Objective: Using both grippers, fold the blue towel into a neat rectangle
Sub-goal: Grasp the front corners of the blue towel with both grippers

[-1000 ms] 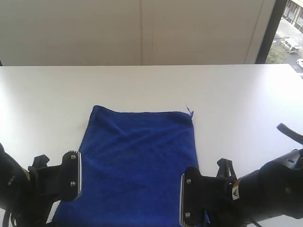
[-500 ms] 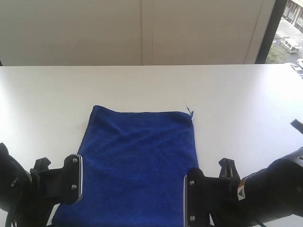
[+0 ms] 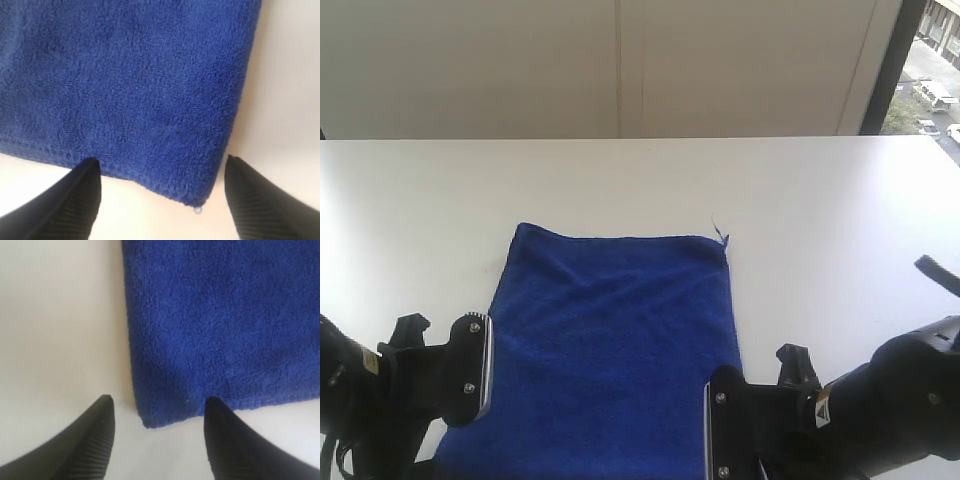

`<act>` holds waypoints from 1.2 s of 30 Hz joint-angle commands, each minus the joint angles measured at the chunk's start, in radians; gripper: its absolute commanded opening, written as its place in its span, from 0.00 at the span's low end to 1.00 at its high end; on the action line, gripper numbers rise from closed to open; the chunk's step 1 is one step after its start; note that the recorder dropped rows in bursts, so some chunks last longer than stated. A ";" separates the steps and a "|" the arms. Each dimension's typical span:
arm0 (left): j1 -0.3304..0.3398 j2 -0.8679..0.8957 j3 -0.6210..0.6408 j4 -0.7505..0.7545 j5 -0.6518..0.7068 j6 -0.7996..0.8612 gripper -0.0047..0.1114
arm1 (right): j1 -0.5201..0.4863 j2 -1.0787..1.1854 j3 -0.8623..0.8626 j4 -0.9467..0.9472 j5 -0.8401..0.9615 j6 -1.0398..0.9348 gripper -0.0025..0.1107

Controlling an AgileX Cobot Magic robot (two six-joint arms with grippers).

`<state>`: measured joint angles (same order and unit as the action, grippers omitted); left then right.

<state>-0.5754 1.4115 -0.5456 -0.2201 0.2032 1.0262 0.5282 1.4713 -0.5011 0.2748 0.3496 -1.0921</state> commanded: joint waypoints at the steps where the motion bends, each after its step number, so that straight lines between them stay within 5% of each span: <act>1: -0.007 -0.038 0.008 -0.010 0.045 0.028 0.66 | 0.000 -0.012 0.000 0.009 -0.003 -0.020 0.48; 20: -0.007 0.063 0.008 -0.027 -0.020 0.073 0.64 | 0.041 0.107 0.000 0.050 -0.102 -0.090 0.47; 25: -0.007 0.067 0.008 -0.027 -0.020 0.073 0.42 | 0.041 0.126 0.000 0.050 -0.078 -0.079 0.35; 31: -0.007 0.067 0.008 -0.027 0.015 0.073 0.05 | 0.041 0.122 0.000 0.036 -0.067 -0.079 0.04; 36: -0.007 0.061 0.008 -0.015 0.036 0.073 0.04 | 0.041 0.051 0.000 0.031 -0.082 -0.079 0.02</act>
<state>-0.5754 1.4780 -0.5456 -0.2378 0.2078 1.0996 0.5692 1.5513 -0.5157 0.3233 0.2461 -1.1695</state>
